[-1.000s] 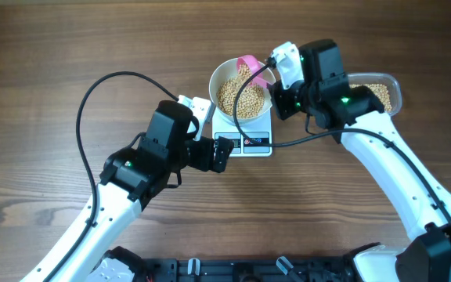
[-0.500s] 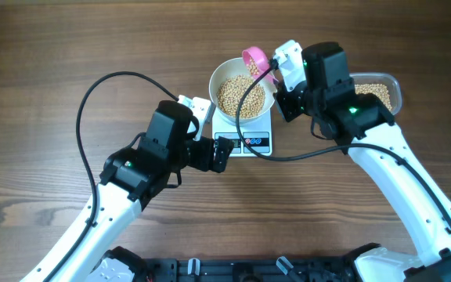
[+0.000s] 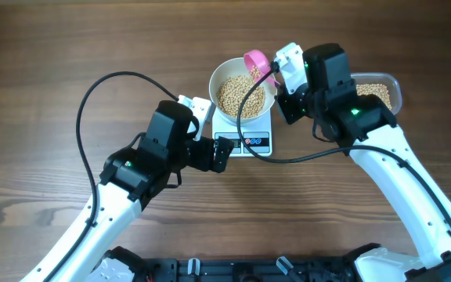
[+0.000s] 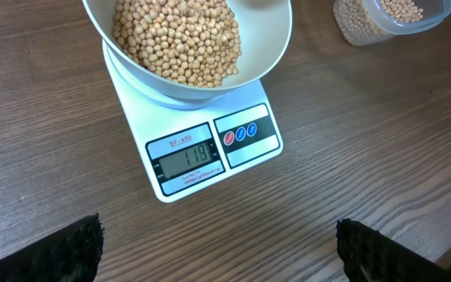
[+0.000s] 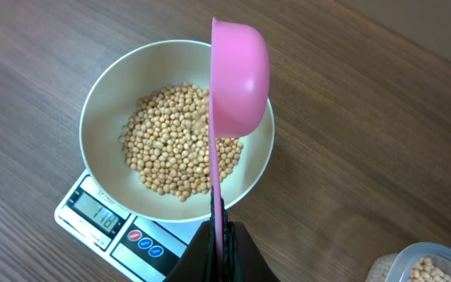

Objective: Scoop item into bowl and weigh 150g on scale
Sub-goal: 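Tilt the scoop to pour soybeans into the bowl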

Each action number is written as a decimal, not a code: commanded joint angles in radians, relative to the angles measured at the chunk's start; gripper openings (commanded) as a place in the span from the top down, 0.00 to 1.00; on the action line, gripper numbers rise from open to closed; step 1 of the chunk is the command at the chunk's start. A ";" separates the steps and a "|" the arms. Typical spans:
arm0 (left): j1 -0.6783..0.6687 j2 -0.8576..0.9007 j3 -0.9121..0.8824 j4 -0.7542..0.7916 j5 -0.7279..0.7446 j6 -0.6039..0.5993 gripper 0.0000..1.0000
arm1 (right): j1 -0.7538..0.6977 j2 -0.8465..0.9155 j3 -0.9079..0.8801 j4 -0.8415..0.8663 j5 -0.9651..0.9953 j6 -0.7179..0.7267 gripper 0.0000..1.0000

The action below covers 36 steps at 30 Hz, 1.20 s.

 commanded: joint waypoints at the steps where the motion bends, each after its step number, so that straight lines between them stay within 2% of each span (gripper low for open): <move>1: -0.004 0.002 -0.001 0.000 -0.006 0.019 0.00 | 0.023 -0.023 0.004 0.002 0.018 -0.064 0.96; 11: -0.004 0.002 -0.001 0.000 -0.006 0.019 0.00 | 0.092 -0.023 0.004 0.003 0.109 -0.113 0.96; 26: -0.004 0.002 -0.001 0.000 -0.006 0.019 0.00 | 0.093 -0.024 0.005 0.006 0.144 -0.188 0.96; 33: -0.004 0.002 -0.001 0.000 -0.006 0.019 0.00 | 0.093 -0.037 0.010 0.009 0.144 -0.182 0.96; 36: -0.004 0.002 -0.001 0.000 -0.006 0.019 0.00 | 0.093 -0.037 0.010 -0.003 0.129 -0.089 0.96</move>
